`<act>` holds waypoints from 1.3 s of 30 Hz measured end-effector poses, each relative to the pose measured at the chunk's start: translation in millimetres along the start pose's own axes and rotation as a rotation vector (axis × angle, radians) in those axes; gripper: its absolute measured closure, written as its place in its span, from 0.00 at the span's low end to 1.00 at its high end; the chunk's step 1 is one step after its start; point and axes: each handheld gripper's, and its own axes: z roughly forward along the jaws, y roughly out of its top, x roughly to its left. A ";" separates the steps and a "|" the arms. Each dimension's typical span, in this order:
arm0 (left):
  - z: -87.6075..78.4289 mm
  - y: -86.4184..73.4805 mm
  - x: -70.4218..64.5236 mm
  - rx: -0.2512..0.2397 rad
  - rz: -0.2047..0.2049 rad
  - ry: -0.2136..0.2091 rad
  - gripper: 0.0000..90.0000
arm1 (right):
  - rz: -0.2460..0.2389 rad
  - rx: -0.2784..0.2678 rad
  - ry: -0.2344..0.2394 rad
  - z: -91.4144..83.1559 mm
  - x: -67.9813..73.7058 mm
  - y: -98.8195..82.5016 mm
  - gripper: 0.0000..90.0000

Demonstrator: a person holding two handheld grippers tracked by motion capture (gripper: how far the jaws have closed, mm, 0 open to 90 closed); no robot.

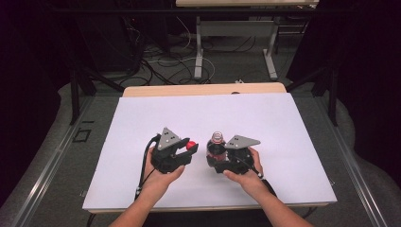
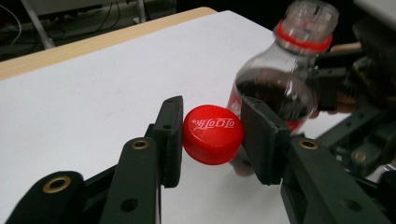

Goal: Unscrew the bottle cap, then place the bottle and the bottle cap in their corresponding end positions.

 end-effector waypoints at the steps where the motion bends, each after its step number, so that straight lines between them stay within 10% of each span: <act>1: 2.0 -2.7 2.6 0.003 -0.001 0.005 0.68 | 0.002 -0.016 -0.013 3.0 -2.0 1.5 0.32; 39: 13.1 -53.1 43.0 0.006 -0.063 0.023 0.68 | 0.115 -0.014 -0.169 129.7 -72.5 38.1 0.32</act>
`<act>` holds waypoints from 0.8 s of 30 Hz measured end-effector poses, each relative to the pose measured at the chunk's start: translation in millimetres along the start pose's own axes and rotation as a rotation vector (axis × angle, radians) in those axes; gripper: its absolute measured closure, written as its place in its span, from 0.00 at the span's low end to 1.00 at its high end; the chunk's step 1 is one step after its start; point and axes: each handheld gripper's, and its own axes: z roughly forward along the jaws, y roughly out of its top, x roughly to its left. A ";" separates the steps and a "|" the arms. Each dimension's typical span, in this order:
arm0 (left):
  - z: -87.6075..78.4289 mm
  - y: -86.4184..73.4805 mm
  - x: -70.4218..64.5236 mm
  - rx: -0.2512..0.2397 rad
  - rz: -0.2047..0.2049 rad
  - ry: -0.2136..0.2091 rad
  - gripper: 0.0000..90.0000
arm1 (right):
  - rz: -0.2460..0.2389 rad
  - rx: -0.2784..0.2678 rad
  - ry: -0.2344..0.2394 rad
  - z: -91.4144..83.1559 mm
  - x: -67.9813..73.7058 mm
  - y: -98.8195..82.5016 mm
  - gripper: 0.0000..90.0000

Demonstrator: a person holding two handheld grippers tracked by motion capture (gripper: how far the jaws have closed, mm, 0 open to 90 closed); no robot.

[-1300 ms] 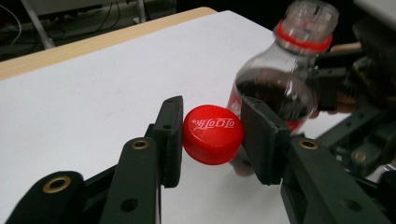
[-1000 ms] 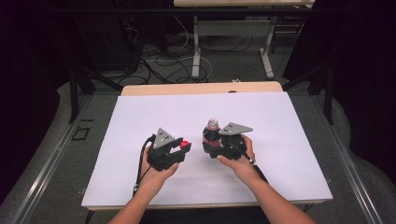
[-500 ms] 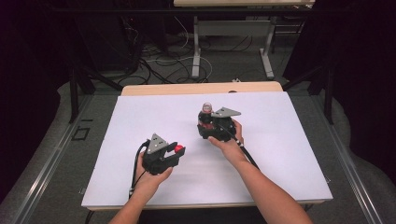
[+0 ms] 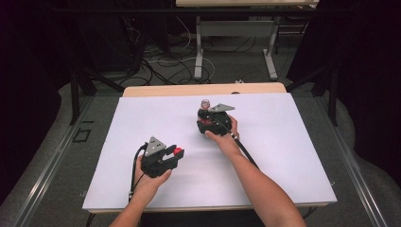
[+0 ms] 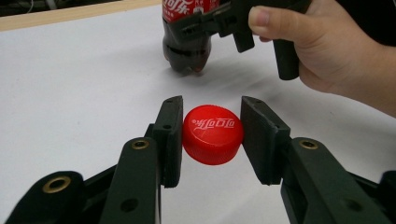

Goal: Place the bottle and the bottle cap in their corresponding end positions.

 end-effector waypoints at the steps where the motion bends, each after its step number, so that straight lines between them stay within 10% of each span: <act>1: 0.7 -0.4 0.9 0.000 -0.002 0.000 0.68 | 0.004 0.007 0.002 1.7 -0.2 -1.9 0.32; 24: 15.7 -6.1 0.9 0.034 -0.012 -0.003 0.68 | 0.010 -0.020 0.044 -7.0 -0.5 -20.5 0.31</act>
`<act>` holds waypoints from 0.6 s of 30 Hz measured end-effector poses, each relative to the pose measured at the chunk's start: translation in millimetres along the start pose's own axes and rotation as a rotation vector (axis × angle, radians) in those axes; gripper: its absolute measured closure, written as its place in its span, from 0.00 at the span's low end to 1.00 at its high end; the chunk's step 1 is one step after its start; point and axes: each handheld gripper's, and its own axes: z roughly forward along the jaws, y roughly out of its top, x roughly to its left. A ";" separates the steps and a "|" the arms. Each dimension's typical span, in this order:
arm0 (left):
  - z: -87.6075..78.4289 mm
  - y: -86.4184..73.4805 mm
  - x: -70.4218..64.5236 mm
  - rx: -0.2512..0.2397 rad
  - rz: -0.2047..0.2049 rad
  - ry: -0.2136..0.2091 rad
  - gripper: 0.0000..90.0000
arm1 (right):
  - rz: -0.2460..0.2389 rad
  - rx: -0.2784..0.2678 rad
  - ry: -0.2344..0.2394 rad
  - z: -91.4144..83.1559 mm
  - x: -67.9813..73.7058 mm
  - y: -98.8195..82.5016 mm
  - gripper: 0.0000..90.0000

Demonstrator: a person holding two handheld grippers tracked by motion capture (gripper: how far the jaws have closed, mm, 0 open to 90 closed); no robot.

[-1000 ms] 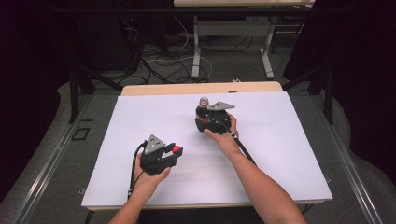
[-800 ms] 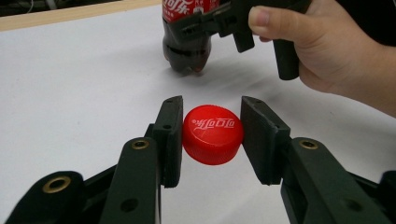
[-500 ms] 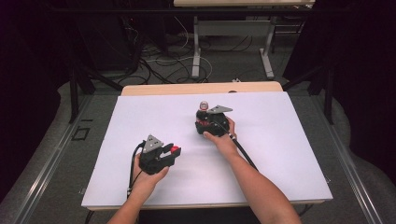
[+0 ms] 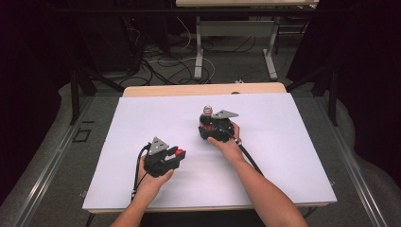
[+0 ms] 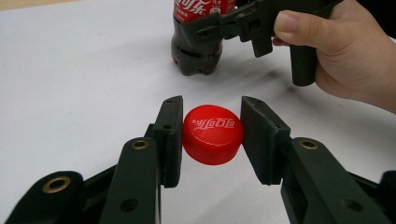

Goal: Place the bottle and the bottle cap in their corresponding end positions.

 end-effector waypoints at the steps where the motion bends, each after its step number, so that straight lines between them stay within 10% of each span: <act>1: 1.2 -0.4 -0.1 -0.002 0.001 0.000 0.68 | -0.002 -0.001 0.002 0.4 -0.2 0.2 0.31; 18: 41.3 3.8 -14.0 0.042 0.025 -0.074 0.68 | 0.020 -0.016 0.015 -14.8 -3.1 0.5 0.17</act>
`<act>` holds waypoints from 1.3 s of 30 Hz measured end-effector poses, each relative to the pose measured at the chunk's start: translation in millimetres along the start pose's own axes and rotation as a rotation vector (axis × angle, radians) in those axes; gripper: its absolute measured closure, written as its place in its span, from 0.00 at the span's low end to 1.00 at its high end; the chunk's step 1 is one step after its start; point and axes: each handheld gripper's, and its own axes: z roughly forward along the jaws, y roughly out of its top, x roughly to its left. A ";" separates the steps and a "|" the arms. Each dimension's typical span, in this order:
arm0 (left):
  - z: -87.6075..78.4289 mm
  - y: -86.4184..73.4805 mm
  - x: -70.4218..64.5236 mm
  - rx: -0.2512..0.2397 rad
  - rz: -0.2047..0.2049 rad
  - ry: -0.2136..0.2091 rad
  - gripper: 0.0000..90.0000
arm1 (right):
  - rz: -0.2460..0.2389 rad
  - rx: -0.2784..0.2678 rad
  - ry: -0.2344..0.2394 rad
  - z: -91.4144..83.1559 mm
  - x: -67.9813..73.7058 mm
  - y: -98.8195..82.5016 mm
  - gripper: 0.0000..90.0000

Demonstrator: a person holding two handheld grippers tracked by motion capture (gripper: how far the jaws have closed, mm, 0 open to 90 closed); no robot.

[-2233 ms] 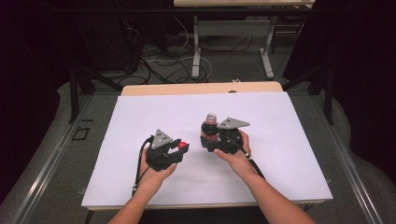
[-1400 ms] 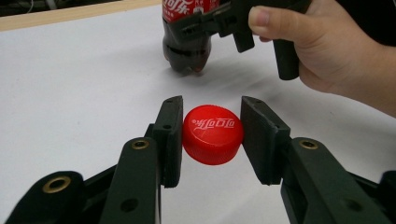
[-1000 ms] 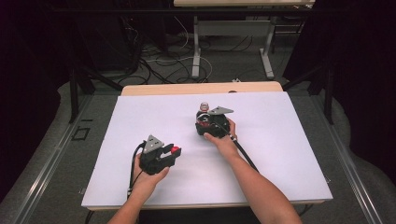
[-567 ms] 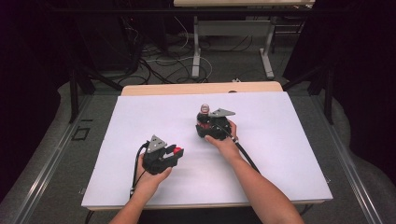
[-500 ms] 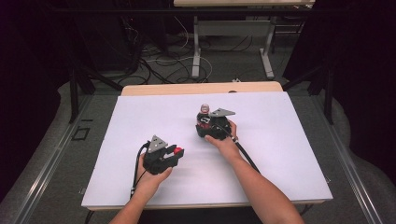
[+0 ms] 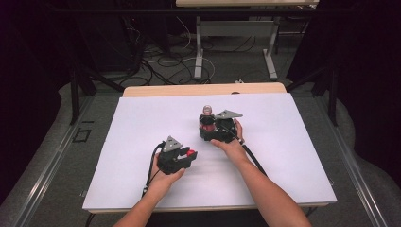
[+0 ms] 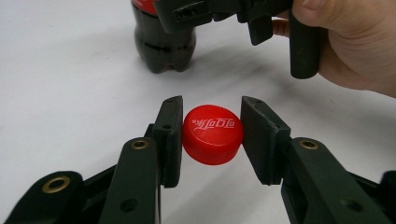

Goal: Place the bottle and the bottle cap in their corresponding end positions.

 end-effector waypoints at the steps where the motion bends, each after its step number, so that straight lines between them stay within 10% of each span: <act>1: 3.9 1.2 -0.4 0.001 -0.002 -0.010 0.68 | 0.010 -0.005 -0.016 -1.6 0.1 -0.2 0.17; 20: 56.3 6.6 -20.9 0.079 0.036 -0.071 0.67 | 0.023 -0.003 -0.081 -72.3 -17.5 -21.5 0.00; 33: 61.1 -6.4 -28.7 0.164 0.088 -0.044 0.67 | 0.050 -0.016 -0.110 -119.5 -24.9 -46.1 0.00; 39: 57.2 -6.0 -27.3 0.162 0.079 -0.061 0.51 | 0.064 -0.029 -0.118 -123.9 -27.6 -44.5 0.00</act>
